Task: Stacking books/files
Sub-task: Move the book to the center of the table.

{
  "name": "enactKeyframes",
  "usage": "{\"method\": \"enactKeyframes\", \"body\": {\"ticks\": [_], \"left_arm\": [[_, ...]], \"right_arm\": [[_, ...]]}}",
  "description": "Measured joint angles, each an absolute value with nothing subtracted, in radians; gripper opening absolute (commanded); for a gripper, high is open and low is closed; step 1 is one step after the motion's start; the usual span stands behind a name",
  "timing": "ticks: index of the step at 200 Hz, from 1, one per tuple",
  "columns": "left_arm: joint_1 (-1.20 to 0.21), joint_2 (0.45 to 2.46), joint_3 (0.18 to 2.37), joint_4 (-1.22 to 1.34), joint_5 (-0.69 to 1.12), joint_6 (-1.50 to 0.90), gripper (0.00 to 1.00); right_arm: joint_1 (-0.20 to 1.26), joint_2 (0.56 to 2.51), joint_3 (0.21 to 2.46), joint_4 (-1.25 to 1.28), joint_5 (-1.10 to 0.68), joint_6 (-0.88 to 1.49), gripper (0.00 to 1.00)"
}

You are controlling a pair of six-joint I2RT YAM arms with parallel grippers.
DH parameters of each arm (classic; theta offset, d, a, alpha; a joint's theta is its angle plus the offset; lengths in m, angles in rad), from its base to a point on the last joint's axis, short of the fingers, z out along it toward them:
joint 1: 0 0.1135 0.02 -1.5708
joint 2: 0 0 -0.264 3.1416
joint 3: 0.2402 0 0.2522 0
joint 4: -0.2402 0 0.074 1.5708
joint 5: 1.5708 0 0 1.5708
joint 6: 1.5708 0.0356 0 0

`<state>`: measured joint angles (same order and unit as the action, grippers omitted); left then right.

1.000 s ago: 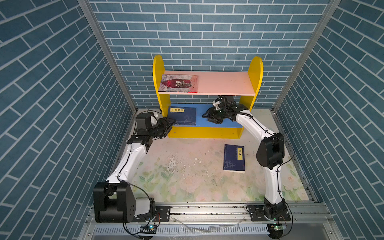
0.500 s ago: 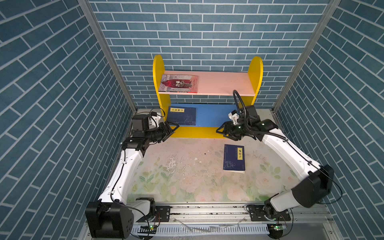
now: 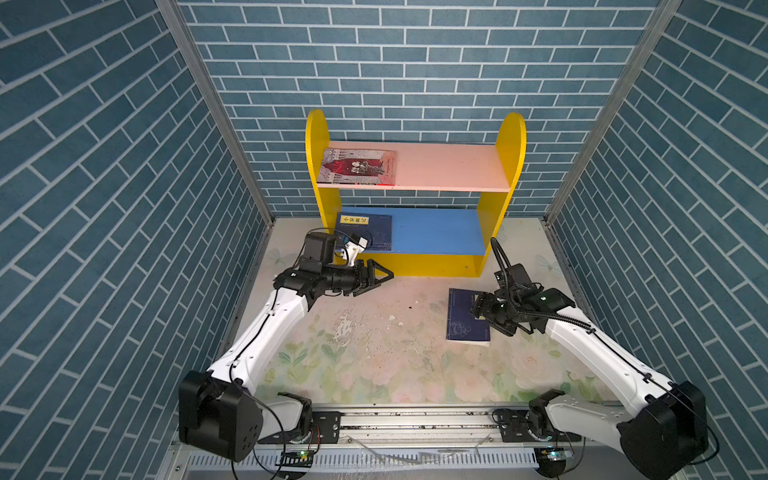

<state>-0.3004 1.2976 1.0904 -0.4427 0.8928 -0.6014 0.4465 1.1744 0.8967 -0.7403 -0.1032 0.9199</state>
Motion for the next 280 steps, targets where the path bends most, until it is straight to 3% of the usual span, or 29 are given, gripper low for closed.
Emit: {"method": "enactKeyframes", "body": {"ticks": [42,82,130,231,280], "left_arm": [[-0.332,1.308,1.087,-0.464,0.873,-0.542,0.84],[-0.334,1.307,1.031,-0.451,0.849,-0.52,0.91],[-0.334,1.301,0.967,-0.396,0.831,-0.526,0.92],[-0.334,1.304,0.897,-0.292,0.83,-0.61,0.93],[-0.334,1.351,0.877,-0.274,0.821,-0.657,0.93]], "right_arm": [[0.287,1.23,0.8,-0.592,-0.086,0.917,0.78],[0.241,1.353,0.802,-0.497,-0.122,0.883,0.78],[0.217,1.506,0.858,-0.425,-0.2,0.842,0.78],[0.218,1.642,0.916,-0.42,-0.287,0.75,0.75],[0.298,1.732,1.01,-0.422,-0.339,0.724,0.73]]}}
